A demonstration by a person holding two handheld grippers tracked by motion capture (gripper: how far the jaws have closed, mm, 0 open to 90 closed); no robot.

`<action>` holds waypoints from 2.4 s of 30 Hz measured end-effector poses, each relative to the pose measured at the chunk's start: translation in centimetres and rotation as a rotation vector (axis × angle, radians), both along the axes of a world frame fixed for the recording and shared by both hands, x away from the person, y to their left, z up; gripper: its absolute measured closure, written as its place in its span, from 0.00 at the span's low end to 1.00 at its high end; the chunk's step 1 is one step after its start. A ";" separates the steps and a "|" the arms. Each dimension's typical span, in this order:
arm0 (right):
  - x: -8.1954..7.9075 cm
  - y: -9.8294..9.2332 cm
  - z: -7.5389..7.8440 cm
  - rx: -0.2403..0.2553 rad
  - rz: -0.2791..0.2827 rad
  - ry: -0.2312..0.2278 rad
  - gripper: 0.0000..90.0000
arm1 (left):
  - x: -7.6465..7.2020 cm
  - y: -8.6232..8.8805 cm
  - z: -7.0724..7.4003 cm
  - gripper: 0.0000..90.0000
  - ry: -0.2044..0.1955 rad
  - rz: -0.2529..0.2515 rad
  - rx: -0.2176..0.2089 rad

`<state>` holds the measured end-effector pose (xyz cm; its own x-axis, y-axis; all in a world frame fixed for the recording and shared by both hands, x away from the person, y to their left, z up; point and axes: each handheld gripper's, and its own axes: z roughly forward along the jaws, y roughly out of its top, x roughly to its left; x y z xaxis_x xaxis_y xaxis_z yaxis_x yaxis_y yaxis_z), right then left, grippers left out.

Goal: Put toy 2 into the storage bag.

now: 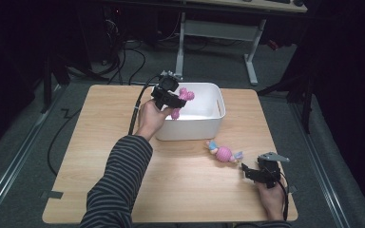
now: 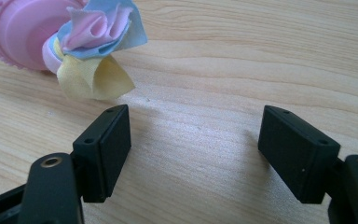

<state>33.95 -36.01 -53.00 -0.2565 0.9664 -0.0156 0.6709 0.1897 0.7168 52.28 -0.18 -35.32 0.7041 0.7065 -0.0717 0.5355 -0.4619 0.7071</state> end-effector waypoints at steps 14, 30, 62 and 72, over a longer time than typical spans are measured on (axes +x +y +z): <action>0.0 0.0 0.0 -0.001 0.001 0.000 0.29 | 0.6 -0.7 -1.1 0.66 -0.033 0.025 0.037; 0.0 0.0 0.0 0.001 0.001 0.000 0.29 | 0.9 -2.0 -2.5 0.65 -0.021 0.008 0.101; 0.0 0.0 0.0 0.001 0.000 0.000 0.28 | 1.5 -2.7 -4.4 0.65 0.025 0.011 0.158; 0.0 0.0 0.0 0.000 0.000 0.000 0.29 | 1.6 -2.5 -4.6 0.62 0.047 0.017 0.147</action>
